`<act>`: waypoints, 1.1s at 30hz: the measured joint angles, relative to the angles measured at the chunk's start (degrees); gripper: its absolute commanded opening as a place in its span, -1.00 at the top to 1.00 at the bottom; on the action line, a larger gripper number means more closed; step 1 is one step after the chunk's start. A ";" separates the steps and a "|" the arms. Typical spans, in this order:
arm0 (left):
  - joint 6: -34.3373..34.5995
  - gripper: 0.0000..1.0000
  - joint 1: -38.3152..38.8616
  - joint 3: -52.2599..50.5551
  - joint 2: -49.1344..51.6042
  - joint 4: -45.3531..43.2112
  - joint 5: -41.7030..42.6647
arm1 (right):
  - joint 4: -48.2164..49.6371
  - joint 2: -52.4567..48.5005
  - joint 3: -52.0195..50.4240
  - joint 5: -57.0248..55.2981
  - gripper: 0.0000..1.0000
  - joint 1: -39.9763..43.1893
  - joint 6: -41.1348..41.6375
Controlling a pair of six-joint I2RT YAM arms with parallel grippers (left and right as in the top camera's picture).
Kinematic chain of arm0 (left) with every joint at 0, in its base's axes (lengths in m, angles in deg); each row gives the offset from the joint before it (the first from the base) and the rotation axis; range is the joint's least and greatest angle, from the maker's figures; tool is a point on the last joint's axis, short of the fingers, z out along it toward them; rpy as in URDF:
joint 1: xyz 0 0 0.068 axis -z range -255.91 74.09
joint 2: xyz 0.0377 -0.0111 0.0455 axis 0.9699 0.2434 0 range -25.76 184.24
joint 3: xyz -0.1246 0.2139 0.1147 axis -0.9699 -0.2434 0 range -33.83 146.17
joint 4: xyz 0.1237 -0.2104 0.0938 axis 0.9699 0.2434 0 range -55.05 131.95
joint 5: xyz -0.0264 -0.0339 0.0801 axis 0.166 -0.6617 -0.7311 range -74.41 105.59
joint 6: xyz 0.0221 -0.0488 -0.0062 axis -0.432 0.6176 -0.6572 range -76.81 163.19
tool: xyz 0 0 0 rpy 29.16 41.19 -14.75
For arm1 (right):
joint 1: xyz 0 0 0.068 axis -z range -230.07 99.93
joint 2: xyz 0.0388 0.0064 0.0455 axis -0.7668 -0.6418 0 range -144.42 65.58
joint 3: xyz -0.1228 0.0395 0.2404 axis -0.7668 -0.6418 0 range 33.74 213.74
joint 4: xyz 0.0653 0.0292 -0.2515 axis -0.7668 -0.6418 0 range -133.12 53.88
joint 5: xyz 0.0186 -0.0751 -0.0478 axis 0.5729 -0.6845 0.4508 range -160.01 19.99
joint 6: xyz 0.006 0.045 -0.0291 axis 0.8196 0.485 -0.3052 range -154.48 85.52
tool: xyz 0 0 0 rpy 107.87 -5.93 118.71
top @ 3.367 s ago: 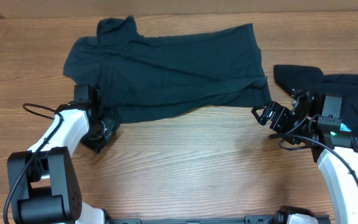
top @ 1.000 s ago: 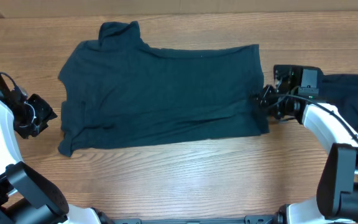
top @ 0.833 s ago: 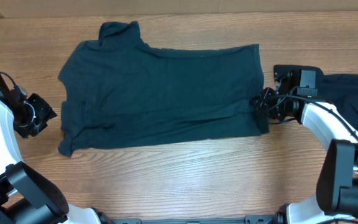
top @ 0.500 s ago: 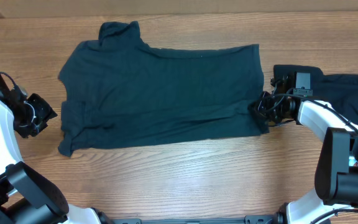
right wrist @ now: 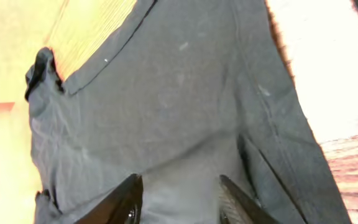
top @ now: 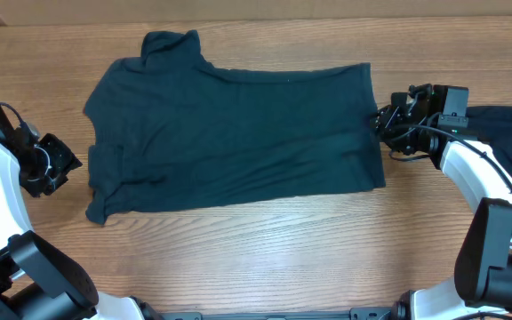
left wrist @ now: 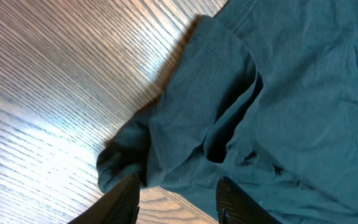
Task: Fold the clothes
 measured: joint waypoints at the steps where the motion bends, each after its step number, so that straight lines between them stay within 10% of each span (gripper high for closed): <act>1: -0.31 0.12 0.00 0.00 0.00 0.44 -0.02 | -0.13 0.00 0.00 -0.46 0.04 0.11 0.15; 10: -9.70 -0.36 15.13 -0.76 -0.07 -1.03 -8.76 | -17.86 0.00 0.39 4.17 -0.04 -2.80 -6.05; 14: -7.63 0.10 17.57 -5.75 1.44 -9.49 -11.72 | -20.63 0.00 0.39 4.31 -0.03 -2.91 -7.58; 17: -7.02 -0.11 17.57 -5.77 4.85 -10.12 -11.17 | -22.86 0.00 0.39 4.31 -0.04 -2.91 -8.44; 21: -7.30 0.92 18.73 -5.81 11.43 -9.77 -9.27 | -23.04 0.00 0.39 4.28 -0.03 -2.91 -8.85; 26: -5.49 0.92 21.44 -5.20 14.43 -12.15 -5.01 | -22.99 0.00 0.39 4.28 -0.03 -2.91 -8.85; 32: -4.13 0.46 23.23 -0.28 14.43 -19.43 0.66 | -22.84 0.00 0.39 4.22 -0.04 -2.91 -8.90; 33: -3.87 -0.11 23.98 -0.28 14.43 -21.09 1.07 | -22.73 0.00 0.39 4.15 -0.05 -2.91 -8.98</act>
